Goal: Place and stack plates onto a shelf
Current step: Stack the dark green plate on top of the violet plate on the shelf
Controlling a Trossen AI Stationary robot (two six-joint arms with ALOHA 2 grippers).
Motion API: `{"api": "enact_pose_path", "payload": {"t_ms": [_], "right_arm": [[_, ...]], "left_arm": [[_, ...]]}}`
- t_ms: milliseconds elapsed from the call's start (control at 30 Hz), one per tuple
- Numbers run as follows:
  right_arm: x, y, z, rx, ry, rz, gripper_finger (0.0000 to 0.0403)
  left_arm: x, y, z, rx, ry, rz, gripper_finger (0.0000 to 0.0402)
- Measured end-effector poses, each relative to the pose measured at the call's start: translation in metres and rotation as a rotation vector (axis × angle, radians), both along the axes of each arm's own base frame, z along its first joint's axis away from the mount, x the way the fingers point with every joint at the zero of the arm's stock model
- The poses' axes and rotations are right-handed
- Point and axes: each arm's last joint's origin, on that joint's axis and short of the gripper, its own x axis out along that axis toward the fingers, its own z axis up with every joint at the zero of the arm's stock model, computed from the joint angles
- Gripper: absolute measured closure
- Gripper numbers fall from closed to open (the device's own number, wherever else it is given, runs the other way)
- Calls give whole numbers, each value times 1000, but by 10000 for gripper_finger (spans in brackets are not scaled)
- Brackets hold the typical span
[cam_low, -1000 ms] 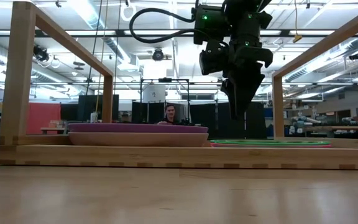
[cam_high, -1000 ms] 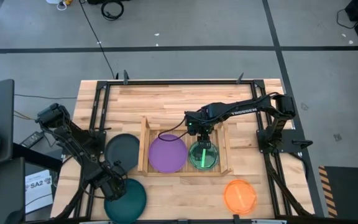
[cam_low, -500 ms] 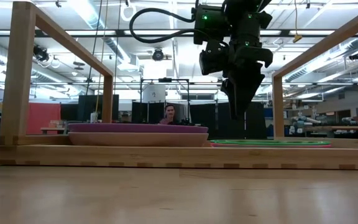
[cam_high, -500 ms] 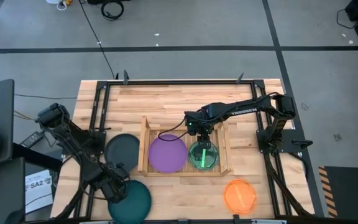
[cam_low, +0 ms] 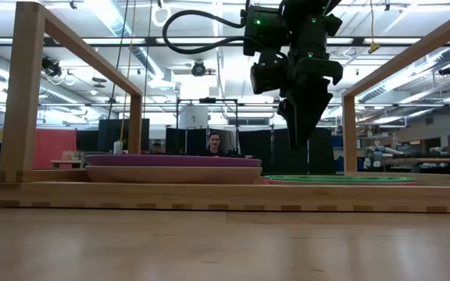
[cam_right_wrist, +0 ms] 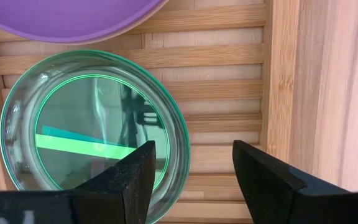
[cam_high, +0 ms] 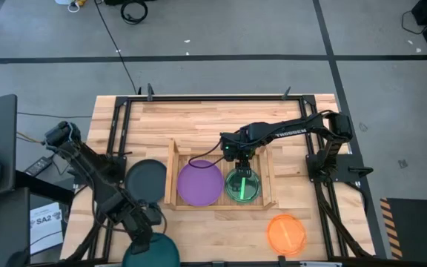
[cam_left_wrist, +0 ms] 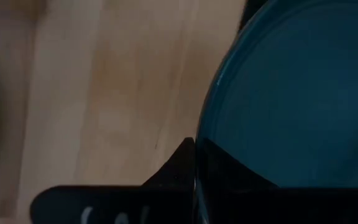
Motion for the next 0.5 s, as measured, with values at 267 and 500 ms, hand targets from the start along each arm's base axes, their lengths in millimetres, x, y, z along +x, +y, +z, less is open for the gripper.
{"api": "enact_pose_path", "payload": {"t_ms": [267,500], "right_arm": [[0,0,0,-1,-1,5,184],[-5,0,14,-5,-36,7,184]], "left_arm": [[38,23,42,-52,-178,-118,386],[65,60,59,-70,-246,-178,386]]}}
